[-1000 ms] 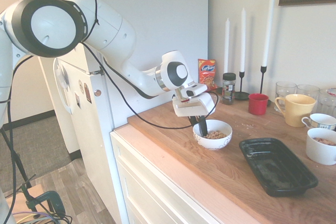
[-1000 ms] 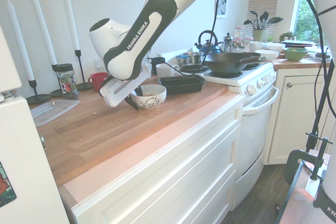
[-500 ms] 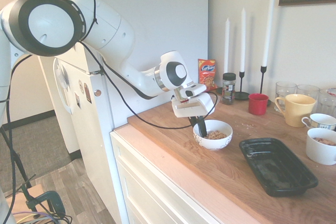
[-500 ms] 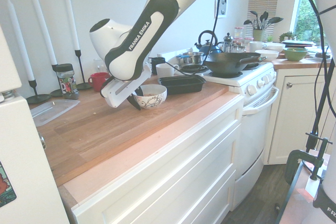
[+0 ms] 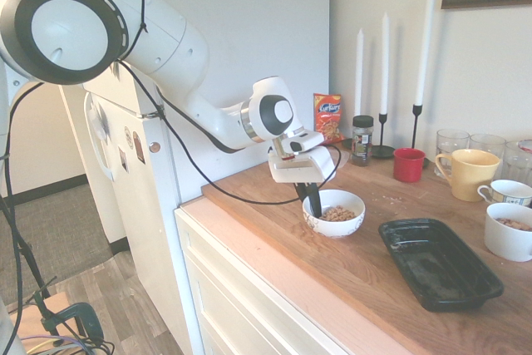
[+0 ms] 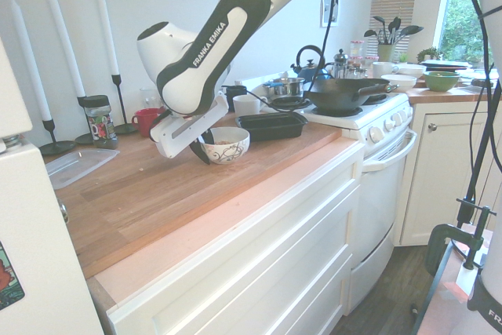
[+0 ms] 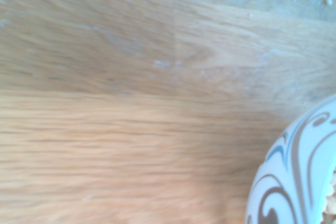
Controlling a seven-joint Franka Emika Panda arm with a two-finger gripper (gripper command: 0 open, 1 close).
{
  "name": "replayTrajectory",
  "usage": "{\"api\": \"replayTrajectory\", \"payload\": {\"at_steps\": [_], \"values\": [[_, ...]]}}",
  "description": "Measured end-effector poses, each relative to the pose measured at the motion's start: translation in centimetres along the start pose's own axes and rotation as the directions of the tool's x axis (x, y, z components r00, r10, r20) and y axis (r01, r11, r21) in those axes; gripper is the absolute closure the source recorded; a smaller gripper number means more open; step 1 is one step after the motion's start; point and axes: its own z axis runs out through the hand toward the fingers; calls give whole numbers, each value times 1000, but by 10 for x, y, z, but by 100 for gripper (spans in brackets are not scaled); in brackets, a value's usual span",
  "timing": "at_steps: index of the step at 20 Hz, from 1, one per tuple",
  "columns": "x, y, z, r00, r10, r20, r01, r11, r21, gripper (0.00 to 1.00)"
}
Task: Pour the cereal into the box
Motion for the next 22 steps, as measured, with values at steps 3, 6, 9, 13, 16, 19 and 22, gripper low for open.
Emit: {"api": "replayTrajectory", "payload": {"at_steps": [3, 6, 9, 13, 16, 19, 22], "values": [[2, 0, -26, 999, 6, 41, -9, 998, 60, 100], [8, 4, -45, 998, 8, 59, -14, 995, 102, 100], [19, 12, -60, 997, 6, 78, -17, 990, 142, 100], [43, 26, -88, 994, 21, 107, -42, 979, 201, 100], [77, 41, -101, 989, 41, 145, -76, 968, 241, 100], [115, 54, -103, 980, 65, 190, -115, 957, 266, 100], [151, 61, -100, 969, 87, 232, -154, 945, 287, 100]]}}
